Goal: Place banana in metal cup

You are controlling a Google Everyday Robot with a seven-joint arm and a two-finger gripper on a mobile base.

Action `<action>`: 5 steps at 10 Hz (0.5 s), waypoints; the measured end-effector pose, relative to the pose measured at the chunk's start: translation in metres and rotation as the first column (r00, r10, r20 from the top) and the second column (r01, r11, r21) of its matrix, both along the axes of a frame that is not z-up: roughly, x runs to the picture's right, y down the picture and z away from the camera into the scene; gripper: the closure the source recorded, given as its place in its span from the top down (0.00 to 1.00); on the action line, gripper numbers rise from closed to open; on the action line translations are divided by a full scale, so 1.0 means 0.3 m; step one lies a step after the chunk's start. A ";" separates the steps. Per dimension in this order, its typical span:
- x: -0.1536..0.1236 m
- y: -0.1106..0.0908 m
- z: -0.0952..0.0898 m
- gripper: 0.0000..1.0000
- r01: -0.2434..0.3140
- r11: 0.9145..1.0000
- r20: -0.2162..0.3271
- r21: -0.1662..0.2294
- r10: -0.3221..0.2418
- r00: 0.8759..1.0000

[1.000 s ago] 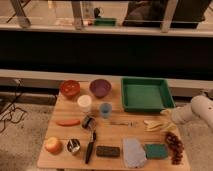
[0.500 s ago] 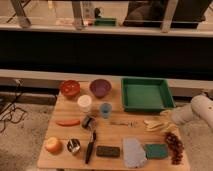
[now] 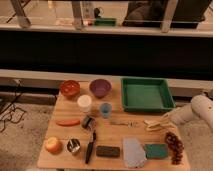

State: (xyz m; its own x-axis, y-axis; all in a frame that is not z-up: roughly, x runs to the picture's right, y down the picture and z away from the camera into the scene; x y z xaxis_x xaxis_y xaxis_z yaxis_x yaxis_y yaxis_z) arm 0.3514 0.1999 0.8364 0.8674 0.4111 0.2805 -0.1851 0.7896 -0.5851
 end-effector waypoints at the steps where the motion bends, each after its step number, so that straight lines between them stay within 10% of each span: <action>1: -0.001 0.002 -0.001 0.29 0.000 1.000 0.002 -0.002 0.000 1.000; 5: 0.009 -0.049 -0.039 0.03 -0.049 0.998 0.010 0.036 0.049 0.999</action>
State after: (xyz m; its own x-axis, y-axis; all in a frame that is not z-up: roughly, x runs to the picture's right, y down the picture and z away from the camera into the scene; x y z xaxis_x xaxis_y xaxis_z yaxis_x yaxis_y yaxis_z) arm 0.3539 0.1853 0.8247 0.8437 0.4426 0.3039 -0.2190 0.8005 -0.5579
